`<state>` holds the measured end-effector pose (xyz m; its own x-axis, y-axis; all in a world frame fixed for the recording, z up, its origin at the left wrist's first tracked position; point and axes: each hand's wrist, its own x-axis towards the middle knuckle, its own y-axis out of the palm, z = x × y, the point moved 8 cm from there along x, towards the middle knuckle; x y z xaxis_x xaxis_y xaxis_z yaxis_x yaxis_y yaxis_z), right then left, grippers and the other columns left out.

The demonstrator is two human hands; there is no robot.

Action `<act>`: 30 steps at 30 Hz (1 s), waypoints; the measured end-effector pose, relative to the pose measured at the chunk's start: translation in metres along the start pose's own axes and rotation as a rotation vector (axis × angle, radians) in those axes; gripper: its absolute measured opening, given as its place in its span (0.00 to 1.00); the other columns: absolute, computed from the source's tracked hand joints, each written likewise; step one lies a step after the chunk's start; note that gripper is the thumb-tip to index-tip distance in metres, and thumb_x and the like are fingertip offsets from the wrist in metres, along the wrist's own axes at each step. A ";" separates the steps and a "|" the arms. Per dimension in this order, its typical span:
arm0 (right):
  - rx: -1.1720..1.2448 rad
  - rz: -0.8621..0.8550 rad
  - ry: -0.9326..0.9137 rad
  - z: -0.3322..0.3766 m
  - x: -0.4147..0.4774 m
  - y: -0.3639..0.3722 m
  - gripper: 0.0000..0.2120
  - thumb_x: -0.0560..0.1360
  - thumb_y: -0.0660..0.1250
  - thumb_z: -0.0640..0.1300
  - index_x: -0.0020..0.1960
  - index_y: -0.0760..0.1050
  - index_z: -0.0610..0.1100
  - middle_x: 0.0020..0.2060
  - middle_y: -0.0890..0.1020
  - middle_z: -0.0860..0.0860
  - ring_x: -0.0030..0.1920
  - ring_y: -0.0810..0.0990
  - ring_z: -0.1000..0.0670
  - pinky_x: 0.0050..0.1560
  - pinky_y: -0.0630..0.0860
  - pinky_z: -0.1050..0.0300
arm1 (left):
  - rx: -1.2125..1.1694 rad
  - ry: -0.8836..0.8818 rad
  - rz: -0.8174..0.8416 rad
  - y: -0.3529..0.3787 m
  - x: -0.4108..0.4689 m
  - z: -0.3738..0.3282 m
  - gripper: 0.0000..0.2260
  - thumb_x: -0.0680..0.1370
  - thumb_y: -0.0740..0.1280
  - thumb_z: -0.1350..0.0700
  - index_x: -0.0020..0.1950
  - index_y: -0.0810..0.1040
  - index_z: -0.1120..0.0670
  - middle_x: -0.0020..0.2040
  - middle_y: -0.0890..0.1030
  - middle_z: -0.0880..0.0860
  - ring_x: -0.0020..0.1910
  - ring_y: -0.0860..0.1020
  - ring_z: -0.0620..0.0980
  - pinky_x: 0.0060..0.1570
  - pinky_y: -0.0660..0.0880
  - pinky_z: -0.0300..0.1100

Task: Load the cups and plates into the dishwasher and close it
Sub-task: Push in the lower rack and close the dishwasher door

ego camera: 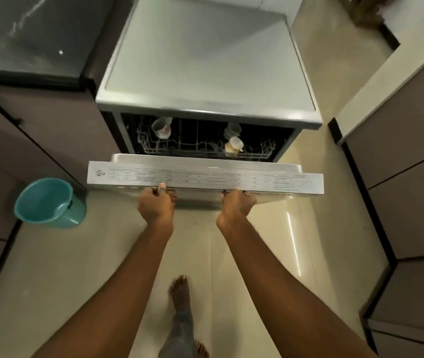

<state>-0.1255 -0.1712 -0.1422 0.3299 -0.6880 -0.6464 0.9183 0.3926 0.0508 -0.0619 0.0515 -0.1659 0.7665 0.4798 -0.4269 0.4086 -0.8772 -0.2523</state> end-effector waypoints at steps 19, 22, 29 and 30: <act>-0.125 -0.005 -0.366 0.076 0.030 0.117 0.24 0.73 0.70 0.32 0.67 0.70 0.39 0.59 0.77 0.42 0.51 0.77 0.52 0.56 0.76 0.61 | 1.301 1.280 0.342 0.137 0.054 -0.175 0.44 0.74 0.67 0.41 0.79 0.43 0.52 0.80 0.45 0.50 0.78 0.44 0.49 0.75 0.44 0.45; -0.632 0.008 -0.890 0.098 0.016 0.124 0.30 0.72 0.71 0.35 0.71 0.66 0.45 0.69 0.68 0.47 0.68 0.68 0.51 0.68 0.68 0.53 | 1.273 1.305 0.352 0.135 0.054 -0.174 0.43 0.74 0.67 0.42 0.79 0.44 0.53 0.80 0.46 0.50 0.78 0.45 0.49 0.75 0.45 0.45; -1.436 0.206 -1.337 0.102 0.030 0.156 0.39 0.76 0.67 0.40 0.79 0.48 0.50 0.77 0.47 0.55 0.78 0.43 0.51 0.75 0.41 0.54 | 1.249 1.290 0.353 0.136 0.054 -0.173 0.42 0.75 0.68 0.44 0.79 0.45 0.52 0.79 0.47 0.49 0.78 0.45 0.48 0.76 0.44 0.45; -1.401 0.238 -1.356 0.105 0.031 0.157 0.38 0.76 0.68 0.40 0.78 0.51 0.50 0.77 0.50 0.55 0.78 0.46 0.51 0.75 0.43 0.54 | 1.240 1.298 0.349 0.135 0.054 -0.173 0.41 0.75 0.68 0.45 0.79 0.46 0.53 0.79 0.47 0.49 0.78 0.46 0.48 0.76 0.45 0.45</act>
<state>0.0519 -0.1952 -0.0740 0.9474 -0.2253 0.2272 0.2713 0.1892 -0.9437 0.1209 -0.0445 -0.0729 0.8286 -0.5470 0.1190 0.0669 -0.1144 -0.9912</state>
